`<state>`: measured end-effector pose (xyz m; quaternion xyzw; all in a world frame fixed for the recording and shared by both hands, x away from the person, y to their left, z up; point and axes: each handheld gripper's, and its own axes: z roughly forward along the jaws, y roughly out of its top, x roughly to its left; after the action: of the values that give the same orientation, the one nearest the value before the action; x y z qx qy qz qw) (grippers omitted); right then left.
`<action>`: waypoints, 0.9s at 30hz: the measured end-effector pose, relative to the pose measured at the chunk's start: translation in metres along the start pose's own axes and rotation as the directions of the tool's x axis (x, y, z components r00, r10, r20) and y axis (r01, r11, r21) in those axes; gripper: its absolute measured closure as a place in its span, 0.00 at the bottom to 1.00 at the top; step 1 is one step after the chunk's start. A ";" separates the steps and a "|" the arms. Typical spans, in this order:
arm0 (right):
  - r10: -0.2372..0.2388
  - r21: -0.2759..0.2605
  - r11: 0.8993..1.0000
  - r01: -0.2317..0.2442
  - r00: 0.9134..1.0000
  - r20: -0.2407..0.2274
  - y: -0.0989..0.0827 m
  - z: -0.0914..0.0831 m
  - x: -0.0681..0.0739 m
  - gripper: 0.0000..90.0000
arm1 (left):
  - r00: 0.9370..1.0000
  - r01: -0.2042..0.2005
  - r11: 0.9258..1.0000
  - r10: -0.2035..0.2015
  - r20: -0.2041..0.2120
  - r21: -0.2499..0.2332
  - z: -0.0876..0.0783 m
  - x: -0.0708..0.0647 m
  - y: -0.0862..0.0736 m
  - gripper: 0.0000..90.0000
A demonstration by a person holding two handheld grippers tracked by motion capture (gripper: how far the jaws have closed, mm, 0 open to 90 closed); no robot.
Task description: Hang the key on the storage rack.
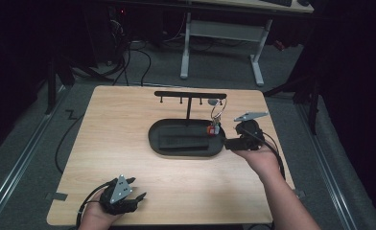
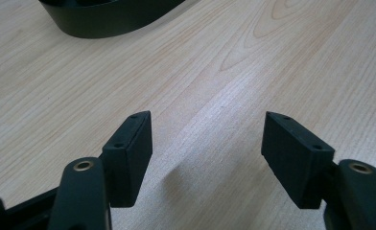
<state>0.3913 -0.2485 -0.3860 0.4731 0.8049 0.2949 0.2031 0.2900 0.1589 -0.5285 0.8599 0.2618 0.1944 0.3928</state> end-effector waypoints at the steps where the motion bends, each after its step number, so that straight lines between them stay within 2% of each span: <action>1: -0.009 -0.023 1.000 0.009 1.000 0.010 -0.007 0.001 0.001 0.30 | 1.000 0.001 1.000 -0.001 0.000 0.000 0.000 0.000 0.000 0.39; 3: 0.002 -0.017 1.000 -0.002 1.000 0.017 -0.015 0.001 0.003 0.31 | 1.000 0.008 1.000 -0.008 0.003 0.001 0.001 0.001 0.000 0.39; 8: 0.015 -0.075 0.997 -0.016 1.000 -0.004 -0.043 0.005 0.008 0.30 | 1.000 0.019 1.000 -0.019 0.007 0.003 0.002 0.002 -0.001 0.39; 12: 0.054 -0.128 0.990 -0.056 0.998 -0.020 -0.067 0.008 0.013 0.28 | 1.000 0.023 1.000 -0.023 0.009 0.001 0.002 0.002 -0.001 0.39; 19: 0.110 -0.210 0.971 -0.113 0.994 -0.024 -0.119 0.020 0.017 0.25 | 0.999 0.035 0.999 -0.035 0.015 -0.002 0.002 0.003 -0.002 0.39; 22: 0.114 -0.246 0.963 -0.114 0.993 -0.013 -0.142 0.021 0.020 0.23 | 0.999 0.042 0.999 -0.042 0.019 -0.007 0.001 0.002 -0.003 0.39; 24: 0.122 -0.319 0.941 -0.112 0.993 0.009 -0.162 0.017 0.025 0.23 | 0.999 0.048 0.999 -0.047 0.026 -0.010 0.001 0.002 -0.003 0.39; 26: 0.140 -0.302 0.942 -0.143 0.990 -0.032 -0.166 0.012 0.027 0.20 | 0.998 0.056 0.998 -0.056 0.035 -0.019 0.001 0.002 -0.002 0.39; 27: 0.128 -0.320 0.939 -0.127 0.992 -0.019 -0.169 0.010 0.029 0.20 | 0.998 0.058 0.998 -0.058 0.037 -0.019 0.001 0.002 -0.002 0.39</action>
<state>0.2752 -0.2842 -0.5075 0.4852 0.7139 0.4337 0.2583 0.2918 0.1609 -0.5308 0.8514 0.2776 0.1699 0.4114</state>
